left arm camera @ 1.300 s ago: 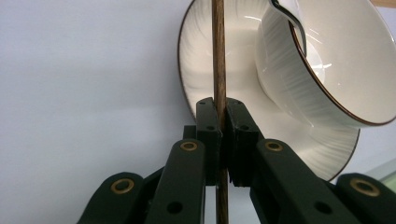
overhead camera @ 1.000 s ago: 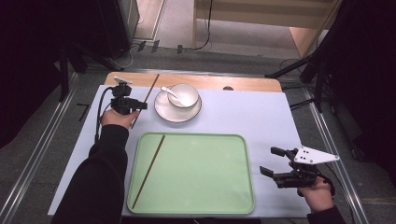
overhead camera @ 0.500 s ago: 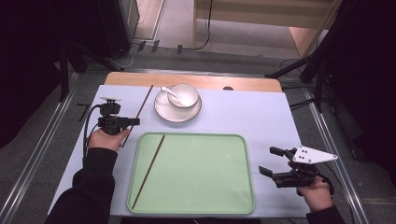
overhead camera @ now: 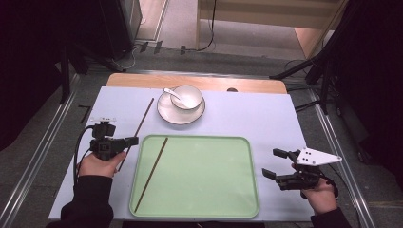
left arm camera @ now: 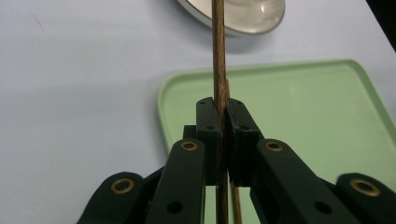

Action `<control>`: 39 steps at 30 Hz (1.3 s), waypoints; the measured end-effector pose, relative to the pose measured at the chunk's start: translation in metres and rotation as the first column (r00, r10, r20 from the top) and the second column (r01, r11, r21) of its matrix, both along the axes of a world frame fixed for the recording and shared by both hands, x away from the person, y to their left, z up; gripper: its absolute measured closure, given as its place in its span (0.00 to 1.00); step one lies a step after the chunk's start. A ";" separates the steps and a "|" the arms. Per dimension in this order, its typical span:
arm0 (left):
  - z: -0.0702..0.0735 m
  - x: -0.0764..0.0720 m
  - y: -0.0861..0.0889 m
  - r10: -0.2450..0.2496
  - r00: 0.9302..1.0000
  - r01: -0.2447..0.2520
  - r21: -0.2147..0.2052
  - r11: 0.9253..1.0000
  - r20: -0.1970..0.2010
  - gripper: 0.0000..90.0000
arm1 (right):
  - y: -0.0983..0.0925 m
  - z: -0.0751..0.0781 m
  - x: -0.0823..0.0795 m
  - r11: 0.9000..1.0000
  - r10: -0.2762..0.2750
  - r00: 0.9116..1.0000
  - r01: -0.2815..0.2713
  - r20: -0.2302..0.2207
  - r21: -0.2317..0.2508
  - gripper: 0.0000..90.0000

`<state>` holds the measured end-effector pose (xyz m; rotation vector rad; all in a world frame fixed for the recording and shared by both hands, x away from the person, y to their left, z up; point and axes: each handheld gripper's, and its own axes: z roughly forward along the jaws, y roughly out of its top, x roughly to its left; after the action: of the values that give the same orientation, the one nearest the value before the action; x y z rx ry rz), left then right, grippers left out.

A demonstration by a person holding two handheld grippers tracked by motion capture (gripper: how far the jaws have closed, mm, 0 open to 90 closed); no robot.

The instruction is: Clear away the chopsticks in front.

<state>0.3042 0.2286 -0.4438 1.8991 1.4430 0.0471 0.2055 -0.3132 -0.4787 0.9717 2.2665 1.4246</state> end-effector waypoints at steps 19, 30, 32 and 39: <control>-0.023 -0.042 -0.031 -0.035 0.998 0.035 -0.009 0.999 -0.050 0.96 | 0.003 0.000 0.002 1.000 0.010 1.000 -0.010 0.004 -0.004 0.20; -0.045 -0.049 -0.050 -0.069 0.989 0.071 0.011 0.997 -0.130 0.96 | 0.003 0.000 0.002 1.000 0.013 1.000 -0.013 0.007 -0.008 0.20; -0.047 -0.049 -0.051 -0.069 0.988 0.072 0.018 0.997 -0.139 0.96 | 0.004 0.000 0.002 1.000 0.014 1.000 -0.014 0.006 -0.008 0.20; -0.057 -0.054 -0.050 -0.030 0.982 0.039 0.043 0.998 -0.189 0.96 | 0.004 0.000 0.002 1.000 0.012 1.000 -0.012 0.002 -0.007 0.20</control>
<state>0.2505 0.1784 -0.5010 2.0109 1.5444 -0.1193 0.2073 -0.3096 -0.4784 0.9554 2.2780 1.4217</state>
